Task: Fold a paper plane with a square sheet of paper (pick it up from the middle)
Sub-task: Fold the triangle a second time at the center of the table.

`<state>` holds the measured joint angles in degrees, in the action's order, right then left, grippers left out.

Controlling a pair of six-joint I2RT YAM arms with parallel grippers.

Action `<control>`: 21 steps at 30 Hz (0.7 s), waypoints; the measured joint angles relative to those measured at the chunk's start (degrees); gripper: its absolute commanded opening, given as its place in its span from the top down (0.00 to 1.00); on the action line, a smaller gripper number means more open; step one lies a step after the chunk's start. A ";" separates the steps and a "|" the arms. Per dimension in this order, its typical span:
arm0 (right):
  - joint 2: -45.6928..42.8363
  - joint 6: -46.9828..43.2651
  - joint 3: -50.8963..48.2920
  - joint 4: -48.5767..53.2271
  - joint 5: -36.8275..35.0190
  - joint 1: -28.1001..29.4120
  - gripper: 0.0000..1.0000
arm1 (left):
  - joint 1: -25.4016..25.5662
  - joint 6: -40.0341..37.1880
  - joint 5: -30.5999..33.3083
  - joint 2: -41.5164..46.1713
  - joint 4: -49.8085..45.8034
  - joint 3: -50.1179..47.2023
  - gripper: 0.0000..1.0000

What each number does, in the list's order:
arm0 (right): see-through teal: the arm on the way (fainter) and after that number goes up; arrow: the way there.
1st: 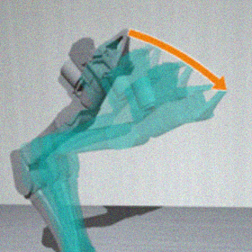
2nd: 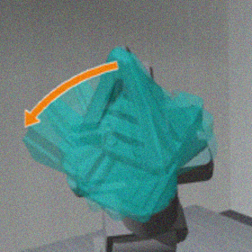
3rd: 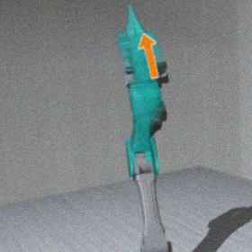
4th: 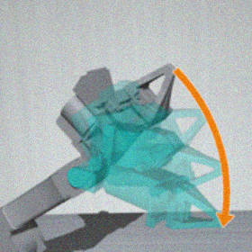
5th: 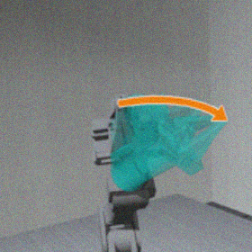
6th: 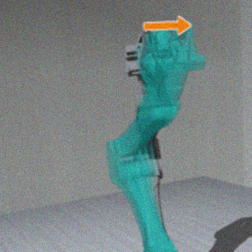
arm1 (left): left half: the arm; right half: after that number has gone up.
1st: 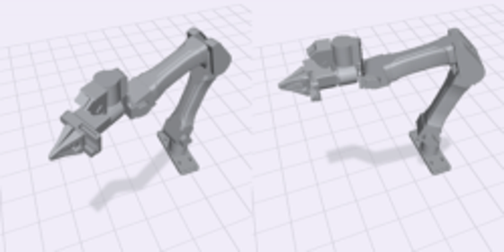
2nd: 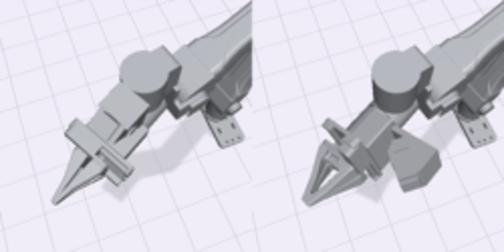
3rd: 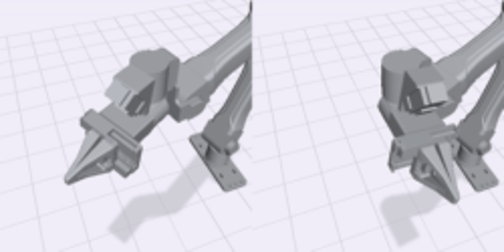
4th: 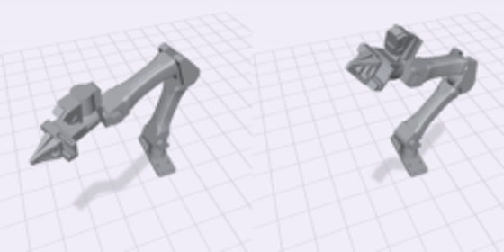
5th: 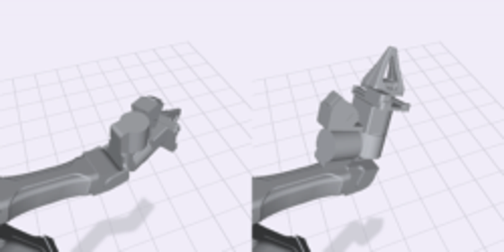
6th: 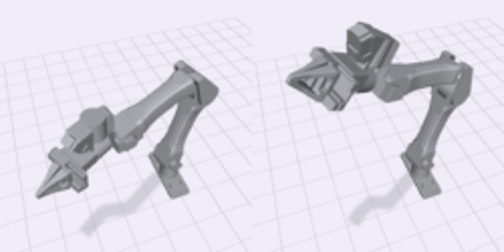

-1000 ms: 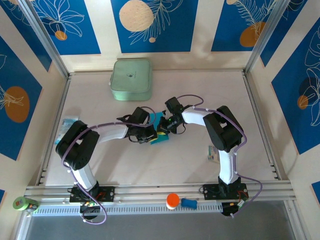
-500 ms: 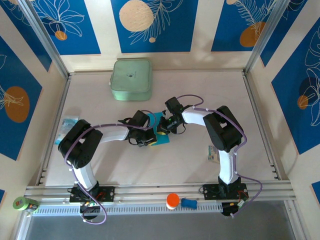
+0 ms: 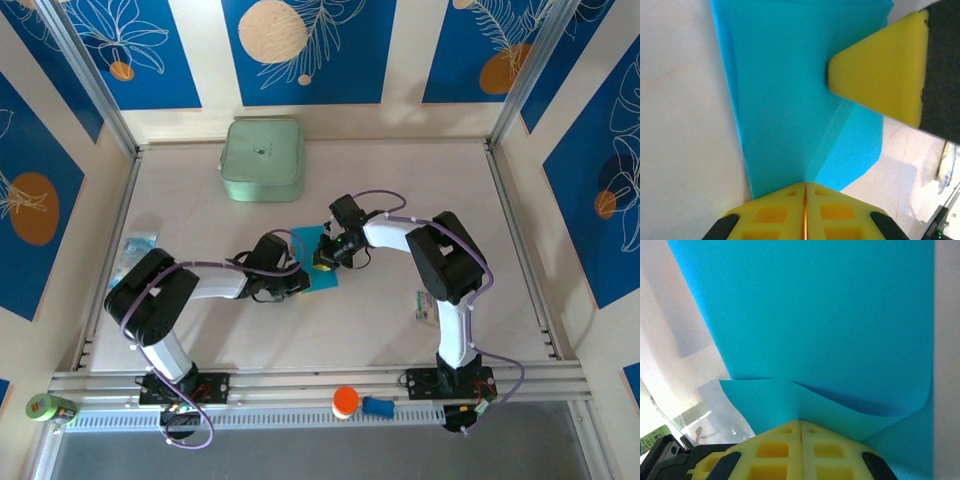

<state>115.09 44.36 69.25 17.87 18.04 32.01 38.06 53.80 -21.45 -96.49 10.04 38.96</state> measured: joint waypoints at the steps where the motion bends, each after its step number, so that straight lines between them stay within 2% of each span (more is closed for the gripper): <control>1: 0.00 0.00 0.00 0.00 0.00 0.02 1.00 | 0.00 -0.31 0.02 0.63 -0.92 -0.24 0.90; 8: 0.00 0.00 0.00 -0.02 0.02 0.00 1.00 | 0.20 -4.31 1.97 7.58 -13.66 0.35 0.90; 13: 0.11 0.04 0.00 -0.07 0.15 0.00 1.00 | 0.22 -3.98 3.63 7.30 -13.86 3.89 0.91; 21: 0.11 0.20 0.00 -0.09 0.33 0.00 1.00 | 0.22 -1.75 3.96 -0.57 -12.00 8.46 0.94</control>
<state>115.20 44.56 69.25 17.78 18.37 32.01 38.28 52.05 -17.50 -97.06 -1.96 47.42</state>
